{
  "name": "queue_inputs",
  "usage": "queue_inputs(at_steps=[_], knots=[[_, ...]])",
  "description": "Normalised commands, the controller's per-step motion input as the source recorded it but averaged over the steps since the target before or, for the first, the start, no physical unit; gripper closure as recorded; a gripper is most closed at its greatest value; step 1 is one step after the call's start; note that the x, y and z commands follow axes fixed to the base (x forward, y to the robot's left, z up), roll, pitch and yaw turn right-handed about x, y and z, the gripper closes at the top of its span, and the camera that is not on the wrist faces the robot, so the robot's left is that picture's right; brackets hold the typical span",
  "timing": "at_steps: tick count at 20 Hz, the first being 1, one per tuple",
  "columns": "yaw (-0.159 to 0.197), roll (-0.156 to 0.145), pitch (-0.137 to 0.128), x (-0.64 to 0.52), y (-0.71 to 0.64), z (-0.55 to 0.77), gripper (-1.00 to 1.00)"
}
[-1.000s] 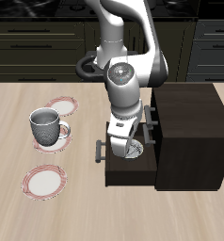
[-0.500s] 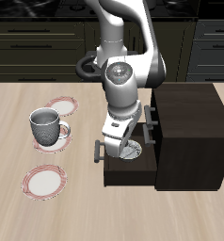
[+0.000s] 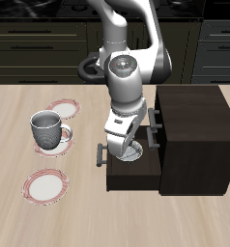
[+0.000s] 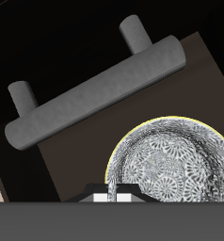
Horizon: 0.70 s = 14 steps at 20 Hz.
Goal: Place the bowl on the farthest plate relative to the robot
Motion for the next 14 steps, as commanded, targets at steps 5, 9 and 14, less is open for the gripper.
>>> queue_inputs(at_steps=[5,9,14], knots=[[-0.022,-0.023,-0.083,0.01,-0.08,0.45,1.00],[-0.073,-0.037,-0.107,0.00,-0.16,0.50,1.00],[-0.058,-0.038,-0.052,-0.06,-0.16,0.32,1.00]])
